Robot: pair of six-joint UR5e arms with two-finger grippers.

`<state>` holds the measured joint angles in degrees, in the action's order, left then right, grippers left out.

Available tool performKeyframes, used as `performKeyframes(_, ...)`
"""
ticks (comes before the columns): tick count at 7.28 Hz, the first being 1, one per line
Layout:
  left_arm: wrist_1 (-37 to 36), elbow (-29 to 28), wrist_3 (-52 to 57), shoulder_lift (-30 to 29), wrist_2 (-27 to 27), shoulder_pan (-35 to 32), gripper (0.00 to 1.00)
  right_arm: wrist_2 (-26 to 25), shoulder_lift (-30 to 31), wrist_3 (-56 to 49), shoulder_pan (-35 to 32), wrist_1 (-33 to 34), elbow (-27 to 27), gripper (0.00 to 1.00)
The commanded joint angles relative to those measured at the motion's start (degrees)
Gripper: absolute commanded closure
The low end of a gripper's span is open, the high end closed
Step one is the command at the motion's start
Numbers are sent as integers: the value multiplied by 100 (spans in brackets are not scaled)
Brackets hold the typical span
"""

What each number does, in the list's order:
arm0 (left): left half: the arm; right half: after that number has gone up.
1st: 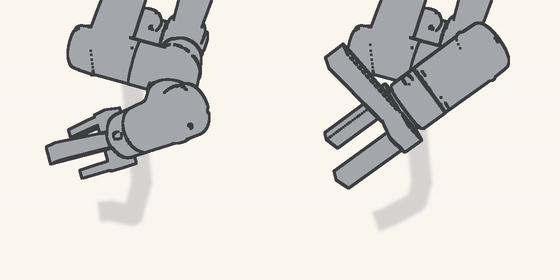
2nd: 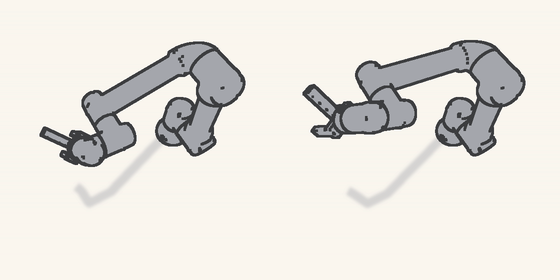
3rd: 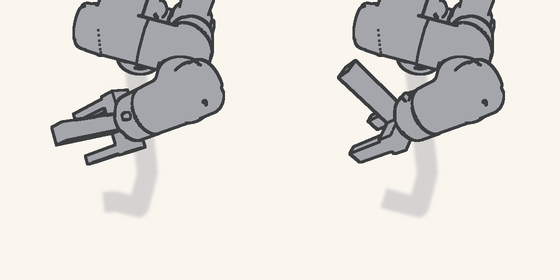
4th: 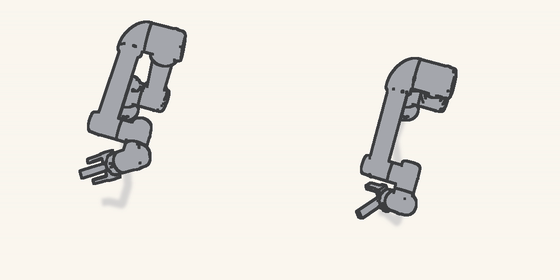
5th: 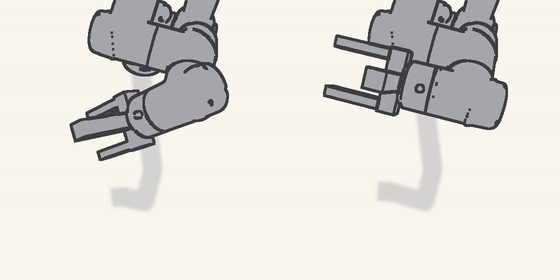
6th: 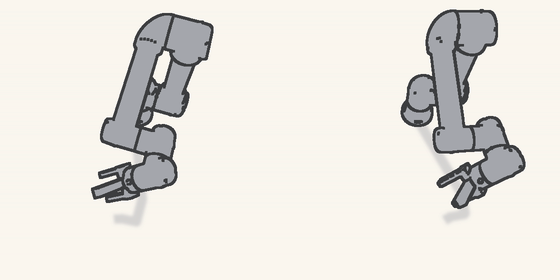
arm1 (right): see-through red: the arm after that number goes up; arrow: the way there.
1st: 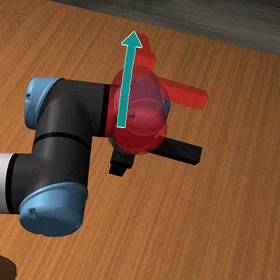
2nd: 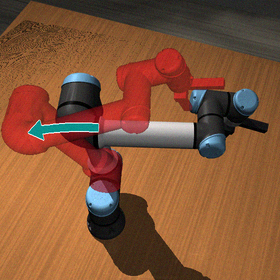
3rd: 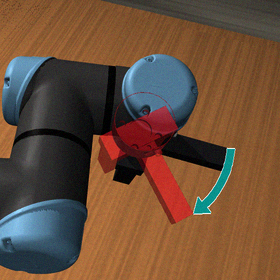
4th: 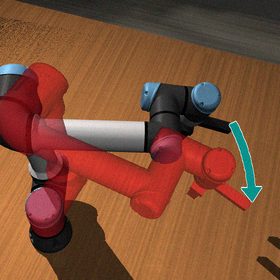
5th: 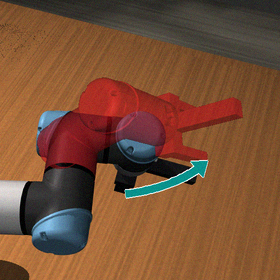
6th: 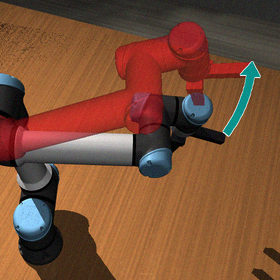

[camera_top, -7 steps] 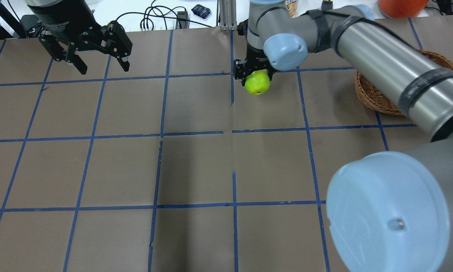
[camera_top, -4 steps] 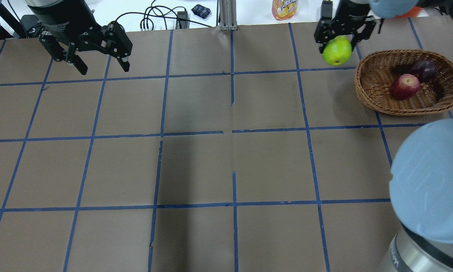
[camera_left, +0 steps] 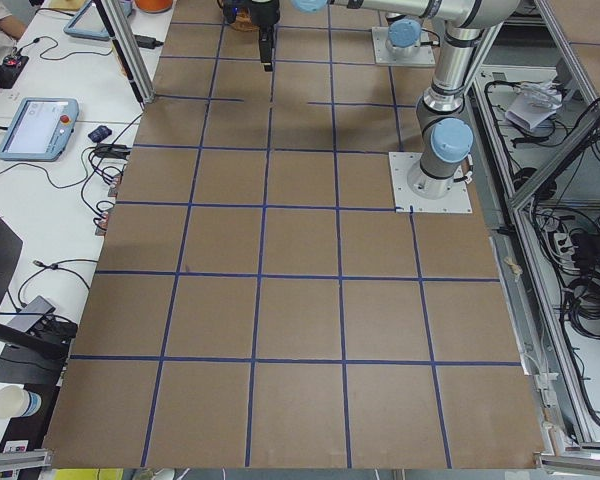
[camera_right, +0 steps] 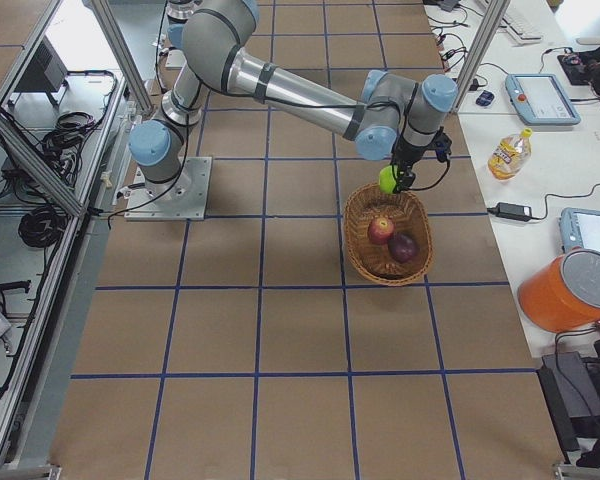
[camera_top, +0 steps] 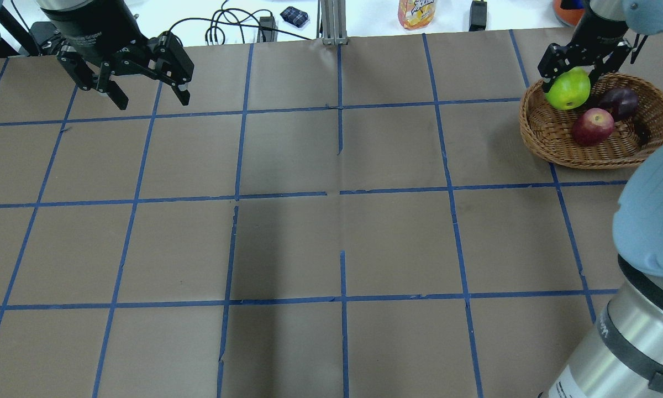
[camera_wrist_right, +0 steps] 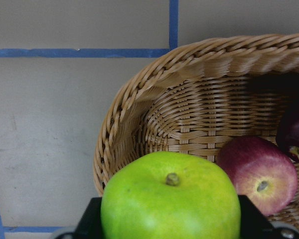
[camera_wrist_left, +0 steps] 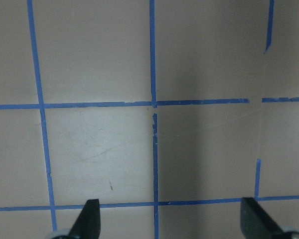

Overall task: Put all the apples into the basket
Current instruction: 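Carry the green apple into the basket and open the right gripper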

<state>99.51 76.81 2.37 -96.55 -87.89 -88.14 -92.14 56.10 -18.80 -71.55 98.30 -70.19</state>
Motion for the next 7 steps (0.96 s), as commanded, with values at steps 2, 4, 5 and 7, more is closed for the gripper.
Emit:
performKeyframes(2,-11,-9,0,-22,0,7,0,-49,-126,-54,211,5,-389,34)
performKeyframes(4,-11,-8,0,-5,0,-2,0,-50,-100,-54,220,14,-399,0)
performKeyframes(5,-11,-9,0,-13,0,7,0,-111,-48,-45,220,-82,-286,0)
performKeyframes(7,-2,-9,0,-5,9,-2,0,-120,451,51,168,-161,-302,0)
